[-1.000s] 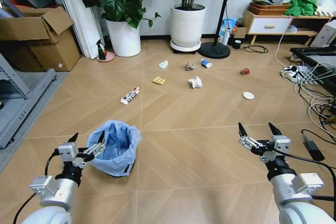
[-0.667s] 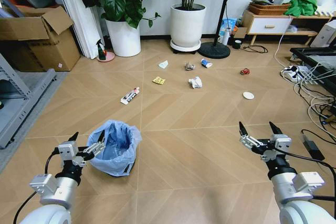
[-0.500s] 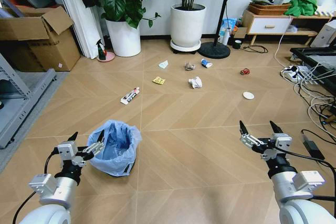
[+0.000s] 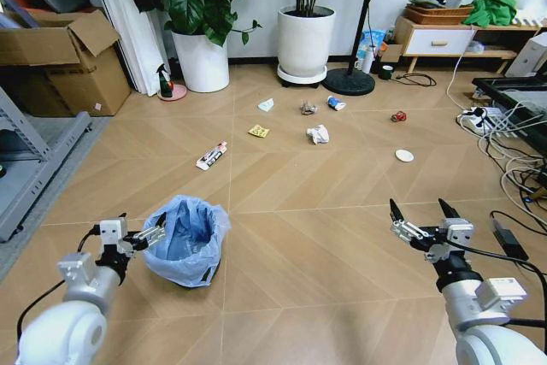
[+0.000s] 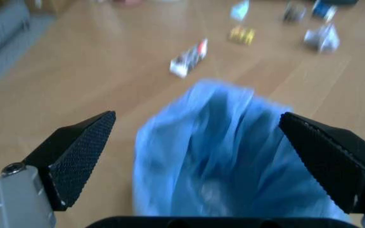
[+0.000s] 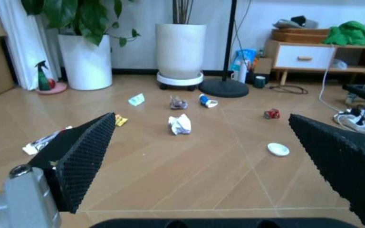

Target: Pick up the trash bin and place the garbage on the floor into it.

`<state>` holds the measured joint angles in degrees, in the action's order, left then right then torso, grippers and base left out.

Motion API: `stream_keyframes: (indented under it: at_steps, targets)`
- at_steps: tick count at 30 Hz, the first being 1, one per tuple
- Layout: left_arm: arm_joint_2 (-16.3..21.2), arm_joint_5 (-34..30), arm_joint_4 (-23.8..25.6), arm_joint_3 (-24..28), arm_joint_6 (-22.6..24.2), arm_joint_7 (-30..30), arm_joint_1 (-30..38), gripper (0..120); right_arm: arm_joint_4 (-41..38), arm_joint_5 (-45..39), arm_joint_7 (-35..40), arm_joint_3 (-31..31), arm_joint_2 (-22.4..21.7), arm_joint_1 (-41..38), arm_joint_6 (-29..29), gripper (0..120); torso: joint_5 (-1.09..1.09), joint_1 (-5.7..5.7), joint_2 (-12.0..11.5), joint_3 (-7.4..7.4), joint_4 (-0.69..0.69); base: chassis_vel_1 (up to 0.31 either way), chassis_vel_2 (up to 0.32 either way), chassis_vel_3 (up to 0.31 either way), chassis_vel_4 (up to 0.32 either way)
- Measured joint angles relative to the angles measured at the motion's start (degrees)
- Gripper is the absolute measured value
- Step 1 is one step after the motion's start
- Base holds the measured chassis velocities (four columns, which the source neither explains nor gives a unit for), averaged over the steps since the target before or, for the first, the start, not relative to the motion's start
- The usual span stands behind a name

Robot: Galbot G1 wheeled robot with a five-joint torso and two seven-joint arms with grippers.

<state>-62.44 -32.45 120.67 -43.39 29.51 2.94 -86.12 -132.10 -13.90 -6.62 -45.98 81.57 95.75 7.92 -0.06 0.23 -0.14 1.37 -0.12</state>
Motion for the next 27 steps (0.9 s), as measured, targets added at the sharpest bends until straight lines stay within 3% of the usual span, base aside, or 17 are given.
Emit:
stream_keyframes:
  at_steps: [8,13,27]
  targets:
    - [4.6,-9.1,-4.7,1.7,8.3,3.6,6.1,100,0.7,-0.6,0.5,-0.3,-1.4,0.6,0.1,100,-0.01,0.0,0.0,0.0,0.0,0.0,0.0,0.0,0.0]
    - [5.8,-11.5,-7.0,3.4,9.9,4.9,10.2,100,1.1,-0.6,0.8,-0.1,-1.5,0.6,0.2,100,0.02,0.0,0.0,0.0,-0.01,0.0,0.0,0.0,0.0]
    - [9.4,-15.2,-19.2,12.0,12.8,6.0,21.7,100,2.2,-0.3,1.6,0.1,-1.9,0.1,0.5,100,0.02,0.0,0.0,0.0,0.0,0.0,0.0,0.0,0.0]
